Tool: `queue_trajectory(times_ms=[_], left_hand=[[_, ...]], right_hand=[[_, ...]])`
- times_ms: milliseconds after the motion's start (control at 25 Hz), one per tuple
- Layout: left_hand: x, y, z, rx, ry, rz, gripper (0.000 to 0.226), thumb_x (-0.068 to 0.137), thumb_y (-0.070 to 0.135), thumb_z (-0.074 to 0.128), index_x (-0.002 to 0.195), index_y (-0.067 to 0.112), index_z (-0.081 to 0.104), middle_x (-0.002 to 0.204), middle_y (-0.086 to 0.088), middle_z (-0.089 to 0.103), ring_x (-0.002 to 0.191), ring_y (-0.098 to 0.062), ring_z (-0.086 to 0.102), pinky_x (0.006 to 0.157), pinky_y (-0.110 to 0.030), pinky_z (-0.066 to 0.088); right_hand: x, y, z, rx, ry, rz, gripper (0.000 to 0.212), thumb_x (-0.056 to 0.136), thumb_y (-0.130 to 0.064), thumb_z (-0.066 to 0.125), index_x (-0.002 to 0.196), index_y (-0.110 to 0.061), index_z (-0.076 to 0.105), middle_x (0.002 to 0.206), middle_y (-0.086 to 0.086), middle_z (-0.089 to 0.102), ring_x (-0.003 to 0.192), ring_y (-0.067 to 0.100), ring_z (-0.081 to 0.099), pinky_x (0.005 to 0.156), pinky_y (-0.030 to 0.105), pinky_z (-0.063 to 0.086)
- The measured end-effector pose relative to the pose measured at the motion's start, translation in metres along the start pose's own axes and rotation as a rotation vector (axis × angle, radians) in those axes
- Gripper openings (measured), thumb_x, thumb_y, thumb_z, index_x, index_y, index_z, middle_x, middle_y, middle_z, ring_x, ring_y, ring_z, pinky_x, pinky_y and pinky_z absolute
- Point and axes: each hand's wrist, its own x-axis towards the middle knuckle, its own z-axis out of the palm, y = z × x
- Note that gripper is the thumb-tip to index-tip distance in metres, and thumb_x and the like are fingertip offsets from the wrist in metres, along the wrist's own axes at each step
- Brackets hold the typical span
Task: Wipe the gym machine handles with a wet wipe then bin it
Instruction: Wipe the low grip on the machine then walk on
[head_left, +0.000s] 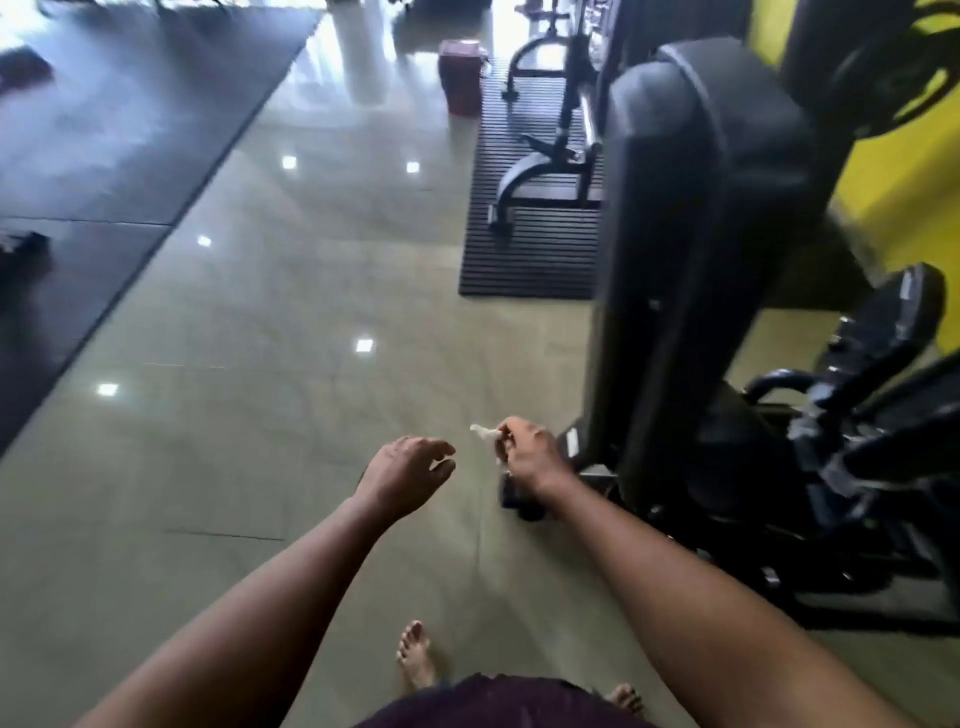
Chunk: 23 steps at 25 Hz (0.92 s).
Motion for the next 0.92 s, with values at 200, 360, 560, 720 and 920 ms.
queue_trajectory(times_ms=[200,360,560,720,920], left_hand=[[0.047,-0.093,-0.084,-0.012,0.064,-0.069,0.024,0.093,0.037,0.060,0.113,0.029,0.071,0.107,0.008,0.073,0.102,-0.016,0.065,0.083,-0.028,0.046],[0.122,-0.121,-0.116,-0.038,0.055,-0.032,0.025,0.092,0.038,0.060,0.114,0.030,0.070,0.107,0.009,0.072,0.102,-0.015,0.065,0.084,-0.027,0.046],[0.268,-0.133,-0.149,0.012,0.013,0.120,0.026,0.094,0.038,0.059,0.115,0.030,0.069,0.108,0.009,0.073,0.099,-0.013,0.066,0.080,-0.026,0.048],[0.391,-0.120,-0.177,0.075,-0.082,0.246,0.026,0.094,0.035,0.059,0.116,0.027,0.070,0.107,0.006,0.073,0.099,-0.016,0.067,0.082,-0.028,0.051],[0.556,-0.053,-0.182,0.115,-0.171,0.512,0.024,0.093,0.037,0.060,0.112,0.028,0.071,0.107,0.008,0.073,0.096,-0.017,0.068,0.080,-0.029,0.053]], right_hand=[[0.075,-0.090,0.013,0.048,0.130,0.033,0.010,0.088,-0.017,0.053,0.092,-0.020,0.061,0.090,0.008,0.071,0.084,0.030,0.066,0.070,0.034,0.053],[0.143,-0.116,0.011,0.085,0.152,0.090,0.014,0.080,-0.013,0.065,0.091,-0.020,0.067,0.093,0.004,0.072,0.088,0.021,0.066,0.071,0.024,0.048],[0.273,-0.129,-0.011,0.200,0.305,0.173,0.010,0.085,-0.019,0.065,0.094,-0.016,0.068,0.095,0.005,0.072,0.091,0.024,0.066,0.071,0.027,0.047],[0.358,-0.129,-0.054,0.280,0.429,0.303,0.012,0.089,-0.023,0.063,0.096,-0.014,0.066,0.097,0.007,0.073,0.093,0.028,0.066,0.071,0.030,0.047],[0.433,-0.099,-0.130,0.377,0.686,0.533,0.015,0.090,-0.020,0.060,0.102,-0.012,0.065,0.103,0.010,0.071,0.098,0.030,0.064,0.077,0.034,0.050]])
